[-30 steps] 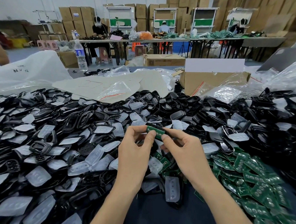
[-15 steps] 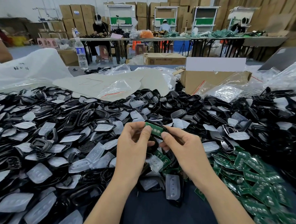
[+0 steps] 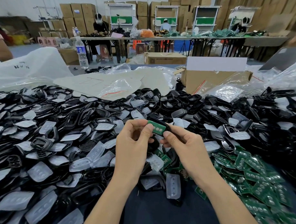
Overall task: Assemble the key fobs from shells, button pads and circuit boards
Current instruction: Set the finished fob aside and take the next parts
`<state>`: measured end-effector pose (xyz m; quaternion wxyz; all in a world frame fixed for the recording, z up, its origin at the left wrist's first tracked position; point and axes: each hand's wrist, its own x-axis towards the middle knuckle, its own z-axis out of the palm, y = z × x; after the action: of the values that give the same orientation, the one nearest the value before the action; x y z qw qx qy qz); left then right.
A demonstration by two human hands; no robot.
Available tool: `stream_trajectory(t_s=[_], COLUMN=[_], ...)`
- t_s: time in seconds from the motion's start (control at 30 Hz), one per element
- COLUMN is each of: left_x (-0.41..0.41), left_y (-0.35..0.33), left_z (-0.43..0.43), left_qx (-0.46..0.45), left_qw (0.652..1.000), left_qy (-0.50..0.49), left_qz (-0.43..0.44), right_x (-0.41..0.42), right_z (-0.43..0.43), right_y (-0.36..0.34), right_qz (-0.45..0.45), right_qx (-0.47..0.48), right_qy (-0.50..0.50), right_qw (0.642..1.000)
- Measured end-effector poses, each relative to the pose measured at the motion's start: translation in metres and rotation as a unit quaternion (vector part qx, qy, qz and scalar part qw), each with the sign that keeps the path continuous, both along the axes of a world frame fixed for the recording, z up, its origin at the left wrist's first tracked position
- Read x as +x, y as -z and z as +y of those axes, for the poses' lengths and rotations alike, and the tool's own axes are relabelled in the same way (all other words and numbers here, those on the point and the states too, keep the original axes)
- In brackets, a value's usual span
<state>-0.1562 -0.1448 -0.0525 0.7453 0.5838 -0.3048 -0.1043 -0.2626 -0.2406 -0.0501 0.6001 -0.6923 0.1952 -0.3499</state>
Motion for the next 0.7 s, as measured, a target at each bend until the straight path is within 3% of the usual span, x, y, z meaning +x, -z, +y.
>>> stream_trajectory(t_s=[0.47,0.7], left_x=[0.0004,-0.004], left_y=[0.0027,0.0035], left_z=[-0.0004,-0.0026], left_qx=[0.047,0.026], left_qw=[0.998,0.999], left_qy=[-0.039,-0.027], left_qz=[-0.012,0.024], right_x=[0.0017,0.0014], right_z=[0.0044,0.0056], right_y=[0.001,0.002], right_qz=[-0.007,-0.006], right_qx=[-0.011,-0.001], right_qy=[-0.006,-0.008], right_qw=[1.0,1.0])
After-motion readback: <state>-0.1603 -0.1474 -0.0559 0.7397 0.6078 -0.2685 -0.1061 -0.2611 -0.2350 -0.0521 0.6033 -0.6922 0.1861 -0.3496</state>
